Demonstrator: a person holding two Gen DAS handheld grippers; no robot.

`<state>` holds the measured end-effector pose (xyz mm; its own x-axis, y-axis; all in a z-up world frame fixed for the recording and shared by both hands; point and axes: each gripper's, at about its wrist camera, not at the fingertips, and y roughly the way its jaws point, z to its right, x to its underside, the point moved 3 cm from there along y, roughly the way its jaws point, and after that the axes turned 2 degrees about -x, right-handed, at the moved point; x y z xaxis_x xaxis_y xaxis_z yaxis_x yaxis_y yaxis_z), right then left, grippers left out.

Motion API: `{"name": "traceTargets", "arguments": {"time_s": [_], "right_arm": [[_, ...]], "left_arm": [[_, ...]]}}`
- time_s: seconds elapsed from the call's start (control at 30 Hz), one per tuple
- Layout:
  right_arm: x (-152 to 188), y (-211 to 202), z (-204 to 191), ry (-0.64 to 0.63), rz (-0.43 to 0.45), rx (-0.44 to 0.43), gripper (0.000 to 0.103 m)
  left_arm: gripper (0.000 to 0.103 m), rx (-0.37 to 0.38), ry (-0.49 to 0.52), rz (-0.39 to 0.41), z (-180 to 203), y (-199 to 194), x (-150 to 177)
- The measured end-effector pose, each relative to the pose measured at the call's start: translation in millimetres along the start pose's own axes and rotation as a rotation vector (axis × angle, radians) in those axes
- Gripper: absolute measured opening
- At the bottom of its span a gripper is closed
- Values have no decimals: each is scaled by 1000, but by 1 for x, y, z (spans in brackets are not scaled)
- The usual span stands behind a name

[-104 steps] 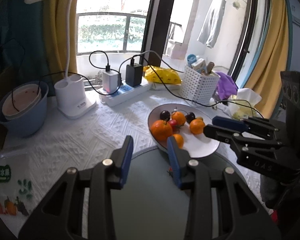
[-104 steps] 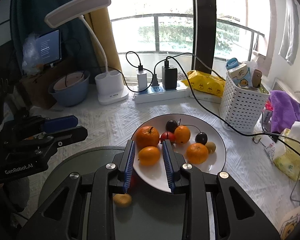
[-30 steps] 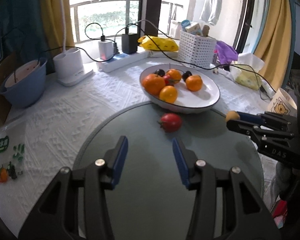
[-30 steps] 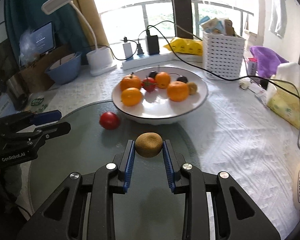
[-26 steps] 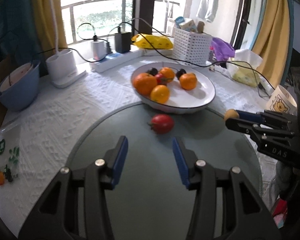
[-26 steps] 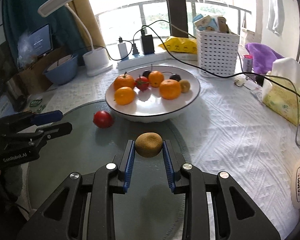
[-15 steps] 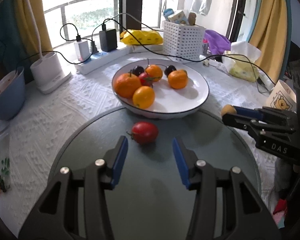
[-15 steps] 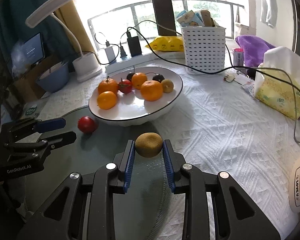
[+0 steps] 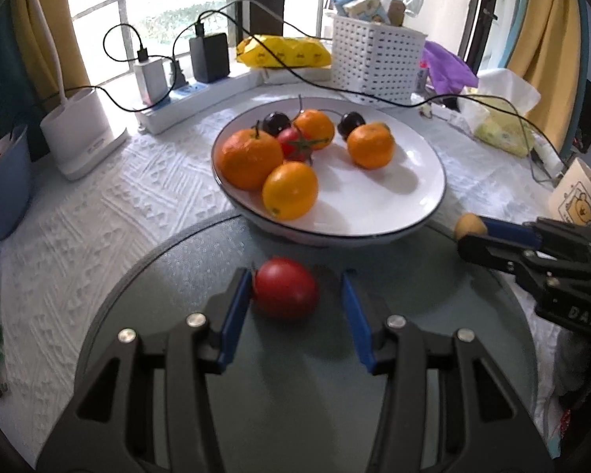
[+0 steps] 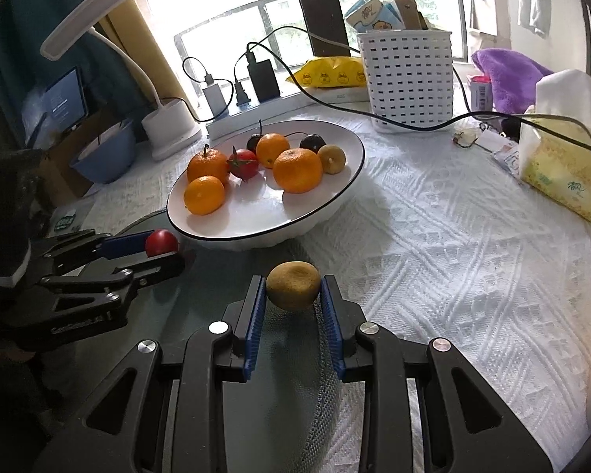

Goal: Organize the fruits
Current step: 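Grasp and lift the red tomato with the left gripper while the right holds the kiwi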

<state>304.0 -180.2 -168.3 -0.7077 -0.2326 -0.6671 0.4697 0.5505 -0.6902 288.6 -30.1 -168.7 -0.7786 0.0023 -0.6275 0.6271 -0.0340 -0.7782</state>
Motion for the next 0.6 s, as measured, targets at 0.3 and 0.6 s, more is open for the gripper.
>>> {"name": "traceTargets", "arguments": {"time_s": [0.3, 0.6], "right_arm": [[0, 3, 1, 5, -14, 0, 31], [0, -3, -5, -15, 1, 34, 31]], "left_arm": [[41, -12, 17, 1, -1, 4, -3], [34, 14, -3, 30, -5, -13, 7]]}}
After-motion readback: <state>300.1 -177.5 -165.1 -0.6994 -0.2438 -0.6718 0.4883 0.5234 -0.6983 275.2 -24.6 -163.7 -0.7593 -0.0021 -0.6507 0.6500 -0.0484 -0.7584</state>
